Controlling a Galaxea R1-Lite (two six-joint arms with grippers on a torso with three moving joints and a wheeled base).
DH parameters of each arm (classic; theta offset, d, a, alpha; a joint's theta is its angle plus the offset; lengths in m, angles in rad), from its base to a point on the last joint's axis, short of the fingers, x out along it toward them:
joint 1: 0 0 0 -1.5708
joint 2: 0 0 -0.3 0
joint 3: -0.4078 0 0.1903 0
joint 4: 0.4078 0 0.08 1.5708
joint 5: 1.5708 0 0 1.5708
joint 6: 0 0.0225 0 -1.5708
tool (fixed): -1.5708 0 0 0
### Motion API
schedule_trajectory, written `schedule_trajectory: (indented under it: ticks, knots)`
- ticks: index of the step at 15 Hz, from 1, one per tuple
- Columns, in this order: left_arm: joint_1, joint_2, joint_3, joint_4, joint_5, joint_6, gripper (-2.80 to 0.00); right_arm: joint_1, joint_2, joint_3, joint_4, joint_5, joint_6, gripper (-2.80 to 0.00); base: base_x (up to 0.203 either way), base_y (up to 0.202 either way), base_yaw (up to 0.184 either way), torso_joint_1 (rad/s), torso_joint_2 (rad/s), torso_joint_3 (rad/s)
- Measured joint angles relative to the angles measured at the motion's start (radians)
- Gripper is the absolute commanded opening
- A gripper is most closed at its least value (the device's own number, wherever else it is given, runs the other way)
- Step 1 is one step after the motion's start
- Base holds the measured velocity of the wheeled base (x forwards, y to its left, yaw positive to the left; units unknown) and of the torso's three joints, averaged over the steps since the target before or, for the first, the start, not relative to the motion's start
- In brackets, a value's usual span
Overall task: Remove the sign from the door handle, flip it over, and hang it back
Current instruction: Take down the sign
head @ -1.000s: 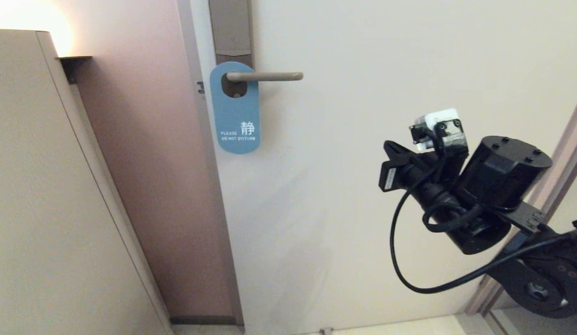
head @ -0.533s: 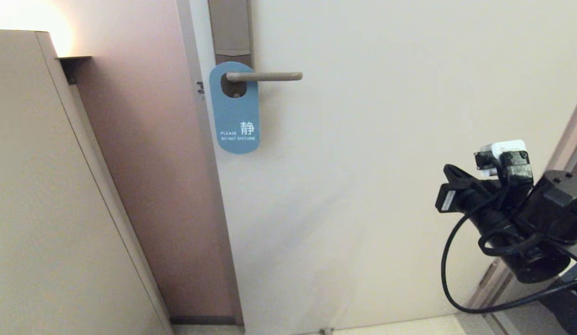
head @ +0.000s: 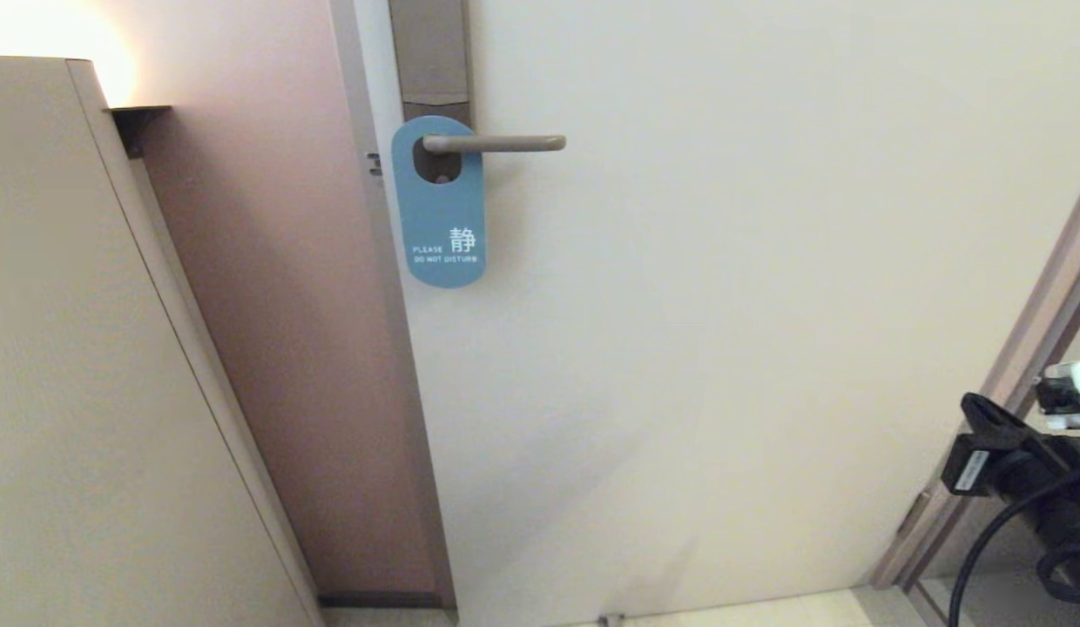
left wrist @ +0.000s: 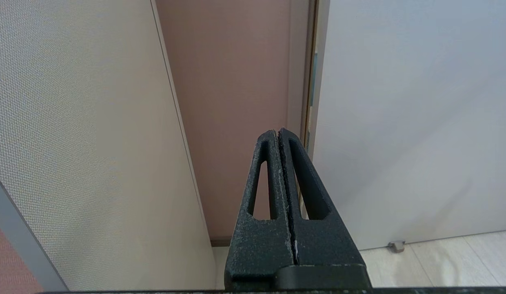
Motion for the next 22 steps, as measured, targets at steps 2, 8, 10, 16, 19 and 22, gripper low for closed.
schedule_trajectory:
  ticks: [2,8,10,16,19,22]
  knots:
    - [0.000,0.000,0.000,0.000,0.000,0.000,-2.80,-0.011,-0.095,0.011,0.036,-0.019,-0.036,-2.80,0.000,0.000,0.000,0.000,0.00,0.000]
    - [0.000,0.000,0.000,0.000,0.001,-0.001,-2.80,-0.027,-0.478,0.016,0.295,-0.043,-0.116,-2.80,0.000,0.000,0.000,0.000,0.00,0.000]
    - [0.000,0.000,0.000,0.000,0.000,0.000,-2.80,-0.037,-0.645,0.017,0.479,-0.045,-0.103,-2.80,0.000,0.000,0.000,0.000,0.00,0.000]
    - [0.000,0.000,0.000,0.000,0.000,0.000,-2.80,-0.124,-1.087,0.017,1.171,0.051,0.022,-2.80,0.000,0.000,0.000,0.000,0.00,0.000]
    - [0.000,0.000,0.000,0.000,0.000,0.000,-2.80,-0.159,-1.236,0.017,1.306,0.229,0.018,-2.80,0.000,0.000,0.000,0.000,0.00,0.000]
    - [0.000,0.000,0.000,0.000,0.000,-0.001,-2.80,-0.158,-1.343,0.017,1.380,0.361,0.001,-2.80,0.000,0.000,0.000,0.000,0.00,0.000]
